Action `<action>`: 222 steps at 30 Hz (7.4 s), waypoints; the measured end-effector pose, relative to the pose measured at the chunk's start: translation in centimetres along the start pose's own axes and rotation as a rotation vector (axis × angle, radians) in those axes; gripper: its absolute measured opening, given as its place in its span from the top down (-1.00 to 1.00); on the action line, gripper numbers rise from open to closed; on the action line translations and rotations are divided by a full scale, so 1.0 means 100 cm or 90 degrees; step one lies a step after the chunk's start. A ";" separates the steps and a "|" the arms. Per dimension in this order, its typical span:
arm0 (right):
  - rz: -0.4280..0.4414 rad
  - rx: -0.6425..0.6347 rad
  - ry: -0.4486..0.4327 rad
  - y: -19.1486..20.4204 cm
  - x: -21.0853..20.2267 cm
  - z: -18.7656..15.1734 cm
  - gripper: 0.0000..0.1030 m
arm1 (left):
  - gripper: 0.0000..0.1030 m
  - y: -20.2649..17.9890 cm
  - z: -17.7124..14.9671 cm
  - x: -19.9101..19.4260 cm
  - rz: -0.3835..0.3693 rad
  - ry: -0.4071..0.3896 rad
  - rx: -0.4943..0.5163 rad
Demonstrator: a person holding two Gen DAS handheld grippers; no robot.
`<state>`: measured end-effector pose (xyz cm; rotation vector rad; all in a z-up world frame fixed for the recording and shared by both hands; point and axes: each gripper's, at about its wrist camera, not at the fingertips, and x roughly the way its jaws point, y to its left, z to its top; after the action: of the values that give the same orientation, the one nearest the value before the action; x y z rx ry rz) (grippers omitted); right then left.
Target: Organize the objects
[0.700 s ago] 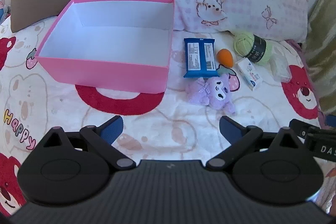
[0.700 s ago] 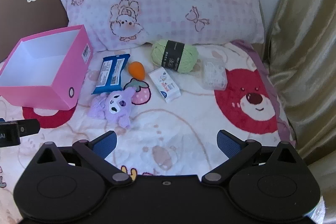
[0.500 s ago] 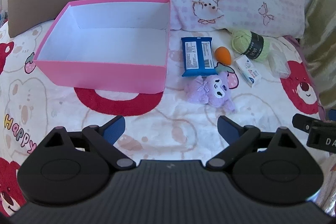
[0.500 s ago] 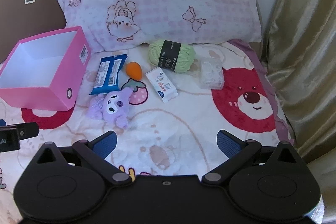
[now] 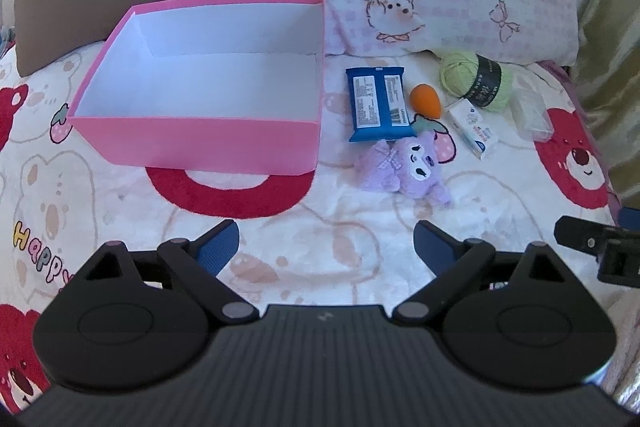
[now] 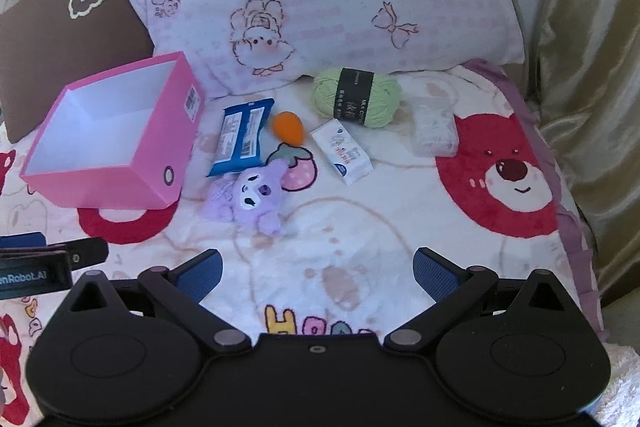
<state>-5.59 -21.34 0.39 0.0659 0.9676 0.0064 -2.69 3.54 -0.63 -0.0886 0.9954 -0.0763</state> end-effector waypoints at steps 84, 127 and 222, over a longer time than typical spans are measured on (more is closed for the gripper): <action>0.269 -0.242 -0.089 0.020 0.048 0.004 -0.99 | -0.84 -0.058 0.050 0.026 -0.076 -0.030 0.150; 0.232 -0.192 -0.113 0.011 0.155 -0.008 -0.55 | -0.14 -0.063 0.023 0.133 -0.100 0.003 0.090; 0.250 -0.140 -0.021 0.011 0.142 -0.017 0.06 | 0.36 -0.029 0.002 0.131 -0.221 0.074 -0.023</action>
<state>1.11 -19.67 -12.20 0.0513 0.9037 0.4709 4.51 -0.71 -11.18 -0.2923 1.0897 -0.3848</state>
